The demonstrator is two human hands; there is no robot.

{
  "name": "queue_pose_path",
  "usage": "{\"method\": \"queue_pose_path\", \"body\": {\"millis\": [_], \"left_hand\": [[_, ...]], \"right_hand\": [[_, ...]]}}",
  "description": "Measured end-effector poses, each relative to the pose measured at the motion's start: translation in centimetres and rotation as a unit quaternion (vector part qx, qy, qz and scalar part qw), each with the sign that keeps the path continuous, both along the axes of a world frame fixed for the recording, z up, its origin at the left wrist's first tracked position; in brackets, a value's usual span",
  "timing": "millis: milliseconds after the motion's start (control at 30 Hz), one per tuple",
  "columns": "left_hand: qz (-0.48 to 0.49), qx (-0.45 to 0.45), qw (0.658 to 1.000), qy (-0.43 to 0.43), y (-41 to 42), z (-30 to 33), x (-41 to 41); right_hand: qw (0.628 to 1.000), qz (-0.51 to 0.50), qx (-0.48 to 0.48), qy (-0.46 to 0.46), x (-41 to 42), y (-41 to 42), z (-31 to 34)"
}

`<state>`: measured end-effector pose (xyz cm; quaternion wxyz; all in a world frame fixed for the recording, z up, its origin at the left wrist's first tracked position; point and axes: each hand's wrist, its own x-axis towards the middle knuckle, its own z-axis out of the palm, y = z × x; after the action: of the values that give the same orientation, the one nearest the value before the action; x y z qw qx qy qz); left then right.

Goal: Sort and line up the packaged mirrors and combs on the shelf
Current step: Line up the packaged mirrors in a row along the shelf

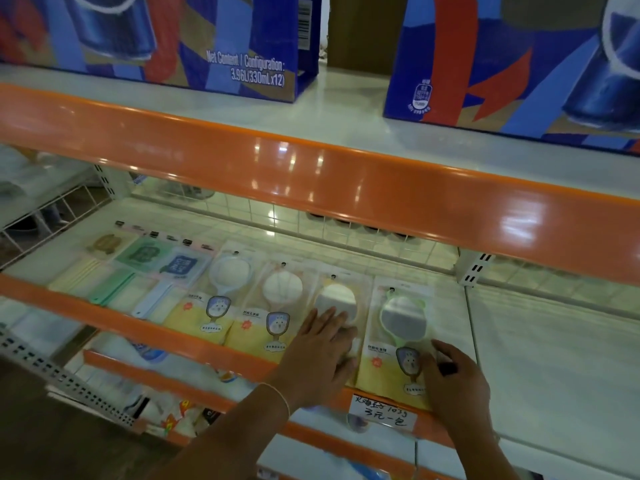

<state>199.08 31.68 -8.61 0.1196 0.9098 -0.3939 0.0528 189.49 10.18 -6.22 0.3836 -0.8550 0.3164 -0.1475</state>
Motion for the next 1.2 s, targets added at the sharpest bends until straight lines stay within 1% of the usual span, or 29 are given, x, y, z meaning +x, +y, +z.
{"method": "queue_pose_path", "body": {"millis": [33,67,133,200,300,400,533,633,733,833,933,1067,1200], "left_hand": [[0.008,-0.006,1.0,-0.002,0.6,0.0,0.2],[0.018,-0.012,1.0,-0.005,1.3,0.0,0.5],[0.038,-0.021,0.999,-0.012,3.0,0.0,1.4],[0.053,-0.021,0.998,-0.015,4.9,0.3,2.5],[0.077,-0.027,0.997,-0.016,8.1,0.7,4.5],[0.102,-0.02,0.995,-0.014,11.5,0.8,6.6],[0.118,-0.01,0.993,-0.015,15.7,0.9,9.2],[0.094,0.008,0.995,-0.02,18.0,0.6,10.7],[0.056,0.017,0.998,-0.001,19.1,0.2,11.2],[0.042,0.013,0.999,0.026,19.4,0.1,11.2],[0.042,0.032,0.998,0.047,19.4,0.2,11.1],[0.047,0.059,0.995,0.07,19.4,0.4,10.9],[0.049,0.057,0.994,0.079,19.3,0.7,10.7]], "right_hand": [[1.0,-0.005,-0.012,-0.004,0.0,0.1,0.1],[0.999,-0.011,-0.046,-0.015,0.0,0.3,0.1],[0.988,-0.025,-0.149,-0.03,0.3,1.2,-0.2],[0.977,-0.026,-0.201,-0.07,0.9,3.6,-0.4],[0.962,0.035,-0.226,-0.148,2.5,8.7,-0.5],[0.955,0.095,-0.224,-0.169,4.3,13.6,-1.0],[0.949,0.124,-0.254,-0.139,7.2,17.8,-1.5],[0.954,0.138,-0.252,-0.088,9.2,19.6,-2.4],[0.954,0.146,-0.258,-0.044,9.8,20.4,-3.2],[0.955,0.129,-0.266,-0.012,9.8,20.3,-3.7],[0.952,0.131,-0.276,0.027,9.9,20.4,-4.0],[0.951,0.113,-0.285,0.035,9.9,21.0,-3.5],[0.952,0.106,-0.286,0.039,9.7,21.2,-3.3]]}}
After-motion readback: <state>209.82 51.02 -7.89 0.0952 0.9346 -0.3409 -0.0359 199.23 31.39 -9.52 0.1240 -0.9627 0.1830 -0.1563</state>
